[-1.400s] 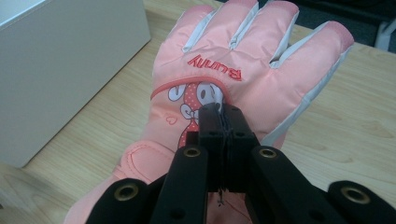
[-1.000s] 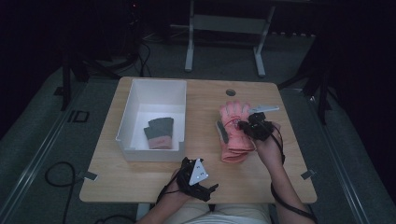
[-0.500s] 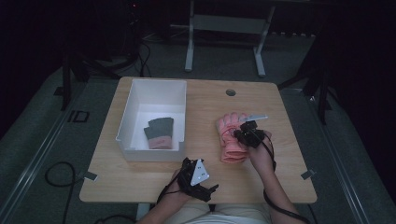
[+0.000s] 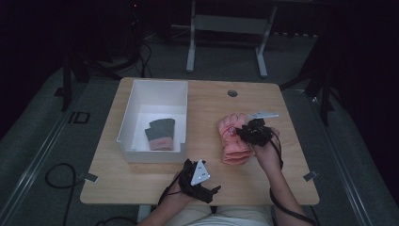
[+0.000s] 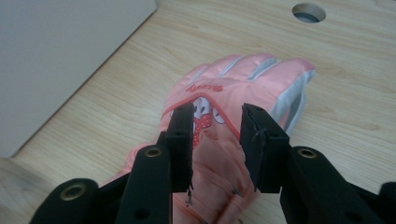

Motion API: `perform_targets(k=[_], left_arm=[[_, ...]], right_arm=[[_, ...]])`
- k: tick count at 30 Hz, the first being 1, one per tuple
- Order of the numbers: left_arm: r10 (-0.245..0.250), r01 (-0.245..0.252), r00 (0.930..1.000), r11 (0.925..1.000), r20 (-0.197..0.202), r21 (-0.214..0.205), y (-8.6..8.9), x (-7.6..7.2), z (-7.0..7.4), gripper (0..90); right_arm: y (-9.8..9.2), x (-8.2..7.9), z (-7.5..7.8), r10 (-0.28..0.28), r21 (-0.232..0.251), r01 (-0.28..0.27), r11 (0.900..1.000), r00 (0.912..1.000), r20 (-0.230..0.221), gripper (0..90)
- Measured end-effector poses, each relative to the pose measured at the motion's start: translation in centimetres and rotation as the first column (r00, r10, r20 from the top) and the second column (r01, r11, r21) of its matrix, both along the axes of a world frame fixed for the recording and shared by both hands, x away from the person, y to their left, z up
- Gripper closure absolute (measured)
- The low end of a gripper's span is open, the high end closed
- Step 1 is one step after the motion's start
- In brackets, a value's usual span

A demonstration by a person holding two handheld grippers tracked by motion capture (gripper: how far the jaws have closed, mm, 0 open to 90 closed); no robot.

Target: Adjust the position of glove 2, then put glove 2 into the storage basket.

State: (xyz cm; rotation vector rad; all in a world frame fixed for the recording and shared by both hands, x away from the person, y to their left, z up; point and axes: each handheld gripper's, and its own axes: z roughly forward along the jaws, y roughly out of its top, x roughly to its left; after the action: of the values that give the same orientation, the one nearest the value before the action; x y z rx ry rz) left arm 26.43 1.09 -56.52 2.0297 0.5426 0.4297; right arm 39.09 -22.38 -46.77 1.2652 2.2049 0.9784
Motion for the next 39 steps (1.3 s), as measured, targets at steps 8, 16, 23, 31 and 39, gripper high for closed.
perform_targets(k=[8, 16, 23, 31, 39], left_arm=[[-0.067, 0.066, 0.9970, 0.9973, -0.038, -0.033, -0.6, 0.1, 1.0, 2.4], [-0.092, 0.089, 0.9938, 0.9950, -0.063, -0.046, -2.3, 0.6, 2.9, 2.5], [-0.081, 0.076, 0.9945, 0.9935, -0.065, -0.085, -4.0, 2.7, 6.4, 5.3], [0.098, -0.100, 0.9947, 0.9925, -0.029, -0.070, -5.2, 7.0, 9.8, 14.3], [0.225, -0.234, 0.9680, 0.9691, -0.111, -0.078, -5.7, 11.2, 10.1, 19.9]], right_arm=[[-2.1, -0.9, 1.2, 0.002, 0.008, -0.003, 1.0000, 0.9994, 0.036, 63.2], [-4.5, -1.6, 1.9, 0.050, -0.024, -0.048, 0.9986, 0.9949, 0.088, 63.3], [-5.8, -1.3, 2.2, 0.049, -0.017, -0.048, 0.9987, 0.9934, 0.103, 71.2], [-3.9, 0.2, 1.8, 0.066, -0.013, -0.065, 0.9978, 0.9922, 0.105, 70.4], [-1.9, 2.3, -0.3, 0.060, -0.011, -0.060, 0.9981, 0.9964, 0.060, 63.4]])
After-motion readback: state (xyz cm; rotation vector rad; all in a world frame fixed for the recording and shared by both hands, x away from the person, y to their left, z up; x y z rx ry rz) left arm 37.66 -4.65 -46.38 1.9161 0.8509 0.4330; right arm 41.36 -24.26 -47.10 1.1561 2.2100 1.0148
